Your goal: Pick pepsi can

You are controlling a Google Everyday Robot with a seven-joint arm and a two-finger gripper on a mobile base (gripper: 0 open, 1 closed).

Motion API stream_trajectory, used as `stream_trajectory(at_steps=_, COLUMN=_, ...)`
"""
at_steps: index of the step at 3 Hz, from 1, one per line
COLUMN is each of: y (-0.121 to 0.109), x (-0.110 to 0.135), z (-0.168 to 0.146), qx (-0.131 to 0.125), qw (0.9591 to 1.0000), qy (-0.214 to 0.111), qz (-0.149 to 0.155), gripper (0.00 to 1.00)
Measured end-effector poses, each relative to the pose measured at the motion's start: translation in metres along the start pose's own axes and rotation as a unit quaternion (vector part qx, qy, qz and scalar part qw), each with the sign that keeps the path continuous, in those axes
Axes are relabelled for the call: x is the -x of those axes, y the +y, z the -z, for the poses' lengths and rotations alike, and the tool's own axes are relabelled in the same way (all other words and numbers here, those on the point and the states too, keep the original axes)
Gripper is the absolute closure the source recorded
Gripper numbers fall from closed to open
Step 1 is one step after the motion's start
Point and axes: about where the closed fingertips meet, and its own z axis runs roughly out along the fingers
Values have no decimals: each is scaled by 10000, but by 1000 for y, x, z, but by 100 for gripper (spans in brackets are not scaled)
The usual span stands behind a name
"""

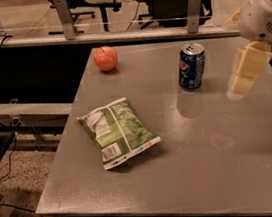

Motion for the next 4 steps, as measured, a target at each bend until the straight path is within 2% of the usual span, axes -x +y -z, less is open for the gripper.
stream_trajectory(at_steps=2, y=-59, x=11, z=-40, qx=-63, qw=9988, qy=-462, qz=-167, gripper=0)
stream_trajectory(at_steps=3, y=-77, x=15, z=-59, qx=51, qw=9975, qy=-620, qz=-328, gripper=0)
stream_trajectory(at_steps=4, y=-85, x=21, z=-74, qx=193, qw=9962, qy=-720, qz=-456, gripper=0)
